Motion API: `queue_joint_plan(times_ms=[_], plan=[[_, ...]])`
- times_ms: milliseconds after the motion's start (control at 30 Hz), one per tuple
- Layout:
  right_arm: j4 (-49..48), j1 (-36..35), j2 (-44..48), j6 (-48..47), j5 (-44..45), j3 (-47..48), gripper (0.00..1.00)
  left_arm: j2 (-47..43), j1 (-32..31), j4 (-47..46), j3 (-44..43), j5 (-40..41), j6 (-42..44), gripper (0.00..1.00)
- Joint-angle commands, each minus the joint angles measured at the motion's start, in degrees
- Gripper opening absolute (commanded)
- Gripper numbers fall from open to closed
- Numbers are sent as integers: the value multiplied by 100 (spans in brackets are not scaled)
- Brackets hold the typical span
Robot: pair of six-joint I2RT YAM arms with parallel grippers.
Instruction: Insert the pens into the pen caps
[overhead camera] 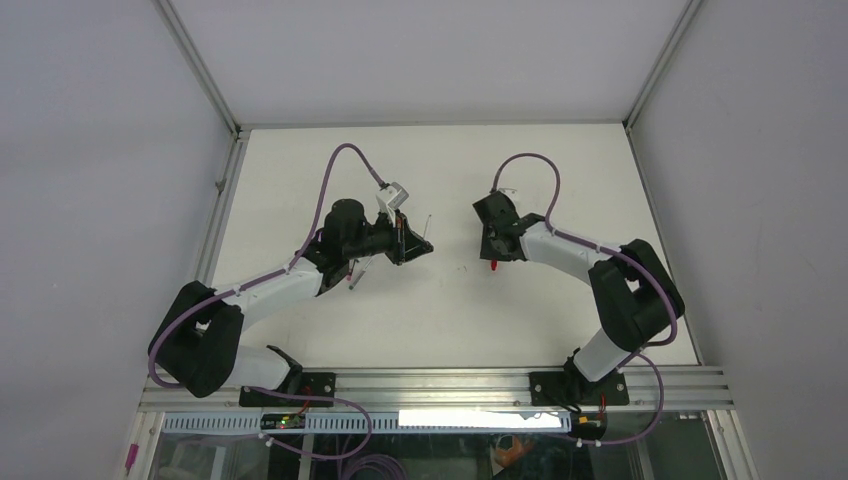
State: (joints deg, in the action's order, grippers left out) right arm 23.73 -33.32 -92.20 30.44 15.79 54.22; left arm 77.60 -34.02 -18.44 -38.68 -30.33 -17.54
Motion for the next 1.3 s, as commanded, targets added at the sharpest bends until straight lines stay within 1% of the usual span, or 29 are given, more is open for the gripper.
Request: queue_joint_plan(times_ms=[0,133,233,367,933,1000,1100,1167,1267], plan=[[35,-50,-11,162,210,57,27,-13,47,-275,39,-149,3,0],[41,-52,61,202,366,-2,28,3,45,-266,25,-164,7,0],[53,-52,169,208,509,-24,32,58,45,-274,3,-207,-5,0],[96,-52,201,190,577,-2,33,83,45,-286,5,-220,-4,0],[-102,-36,-455,286,325,45,34,182,47,-253,-4,-239,21,0],[-112,-35,-488,287,296,45,32,193,53,-249,-12,-245,22,0],[-109,-36,-518,291,252,54,20,211,53,-249,-26,-253,20,0],[-84,-34,-518,296,226,70,13,207,62,-244,-16,-254,27,0],[-22,-34,-530,294,197,124,8,165,87,-229,9,-255,44,0]])
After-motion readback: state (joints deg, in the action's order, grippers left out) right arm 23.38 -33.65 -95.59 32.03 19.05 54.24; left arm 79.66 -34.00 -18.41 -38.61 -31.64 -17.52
